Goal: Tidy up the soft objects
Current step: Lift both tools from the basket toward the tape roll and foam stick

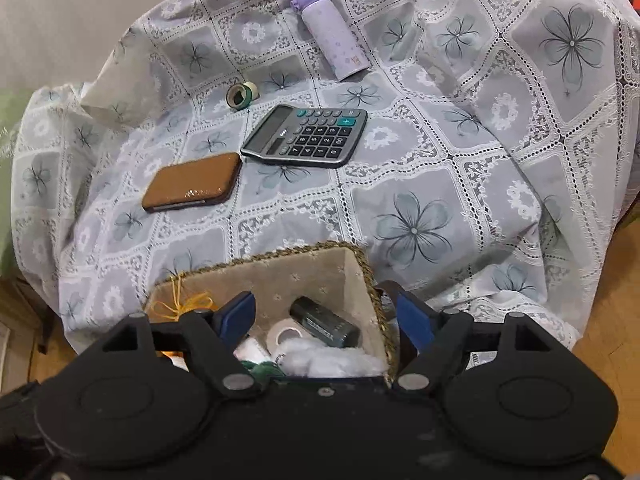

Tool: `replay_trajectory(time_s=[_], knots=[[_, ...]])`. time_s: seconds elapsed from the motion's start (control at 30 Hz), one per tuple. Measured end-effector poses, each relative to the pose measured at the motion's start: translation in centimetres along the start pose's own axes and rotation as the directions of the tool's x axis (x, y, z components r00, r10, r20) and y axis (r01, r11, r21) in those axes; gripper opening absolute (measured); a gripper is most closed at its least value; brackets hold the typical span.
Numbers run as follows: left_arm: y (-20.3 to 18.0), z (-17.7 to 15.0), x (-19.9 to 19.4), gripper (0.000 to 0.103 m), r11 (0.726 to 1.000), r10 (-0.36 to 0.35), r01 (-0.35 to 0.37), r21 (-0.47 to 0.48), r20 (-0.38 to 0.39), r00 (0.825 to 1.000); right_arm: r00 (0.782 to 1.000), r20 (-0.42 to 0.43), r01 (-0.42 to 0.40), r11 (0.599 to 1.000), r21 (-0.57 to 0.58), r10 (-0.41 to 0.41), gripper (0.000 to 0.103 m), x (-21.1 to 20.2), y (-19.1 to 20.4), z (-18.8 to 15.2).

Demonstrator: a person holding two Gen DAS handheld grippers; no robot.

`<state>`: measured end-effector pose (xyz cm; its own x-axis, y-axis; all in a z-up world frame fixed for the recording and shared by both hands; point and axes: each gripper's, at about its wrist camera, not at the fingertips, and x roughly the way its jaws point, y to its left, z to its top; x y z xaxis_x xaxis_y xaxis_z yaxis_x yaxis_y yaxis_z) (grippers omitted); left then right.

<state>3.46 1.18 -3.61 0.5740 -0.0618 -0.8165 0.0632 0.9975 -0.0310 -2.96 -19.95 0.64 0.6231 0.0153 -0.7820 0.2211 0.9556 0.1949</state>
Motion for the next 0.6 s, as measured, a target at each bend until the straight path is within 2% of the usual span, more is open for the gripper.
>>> replay_trajectory(time_s=[0.6], knots=[[0.25,-0.29,-0.2,0.08,1.0,0.018,-0.018,0.0,-0.005,1.0,0.999,-0.031,0.026,0.998,-0.051,-0.028,0.079,0.43,0.25,-0.94]])
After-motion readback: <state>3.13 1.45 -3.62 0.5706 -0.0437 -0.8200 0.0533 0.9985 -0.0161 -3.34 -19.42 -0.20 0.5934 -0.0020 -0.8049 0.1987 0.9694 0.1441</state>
